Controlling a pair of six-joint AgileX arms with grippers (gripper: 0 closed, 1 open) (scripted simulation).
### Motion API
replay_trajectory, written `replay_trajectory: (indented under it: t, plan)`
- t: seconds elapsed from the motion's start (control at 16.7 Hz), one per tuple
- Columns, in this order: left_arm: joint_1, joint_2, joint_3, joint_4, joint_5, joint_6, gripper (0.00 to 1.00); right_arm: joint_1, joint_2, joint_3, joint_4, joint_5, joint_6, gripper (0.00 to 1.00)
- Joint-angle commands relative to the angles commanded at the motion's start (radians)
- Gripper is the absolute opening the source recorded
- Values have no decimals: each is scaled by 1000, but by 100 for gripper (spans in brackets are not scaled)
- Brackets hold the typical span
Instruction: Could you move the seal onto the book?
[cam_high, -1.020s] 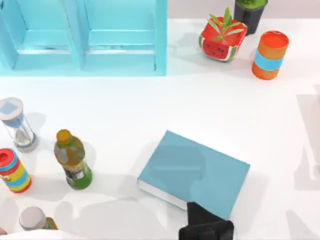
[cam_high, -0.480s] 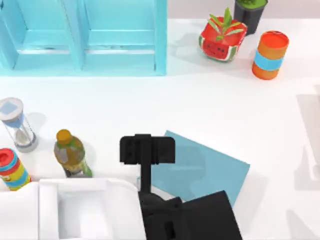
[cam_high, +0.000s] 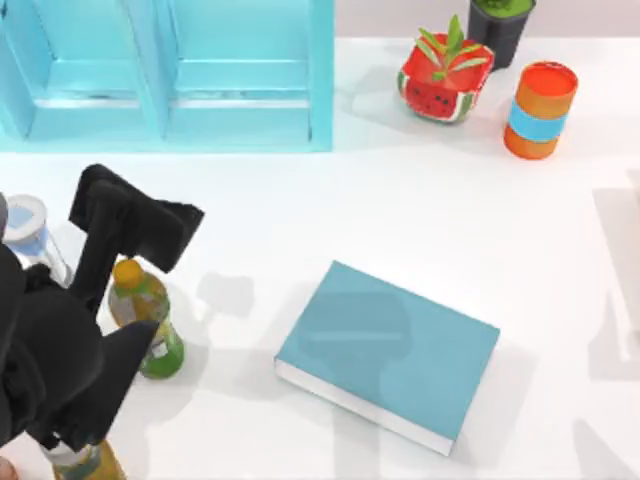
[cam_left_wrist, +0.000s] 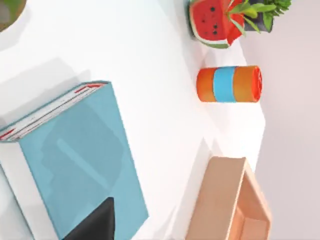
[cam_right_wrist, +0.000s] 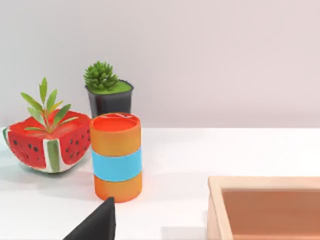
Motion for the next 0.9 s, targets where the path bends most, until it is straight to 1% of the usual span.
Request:
replay_trajectory:
  t: [0.24,0.36,0.48,0.6,0.72,0.9]
  plan:
    - [282,-298,-225,205,147,587,100,0,0,0,0,0,0,100]
    - [420,-418,-331,292,203,847,100,0,0,0,0,0,0,100]
    - [550,-513,-428,365,246,1068,100,0,0,0,0,0,0,100]
    - [666,-587,-515,425,280,1253,100,0,0,0,0,0,0,100]
    - [762,-639,-585,471,303,1394,100,0,0,0,0,0,0,100]
    - [859,-682,-654,513,321,1526,100,0,0,0,0,0,0,100]
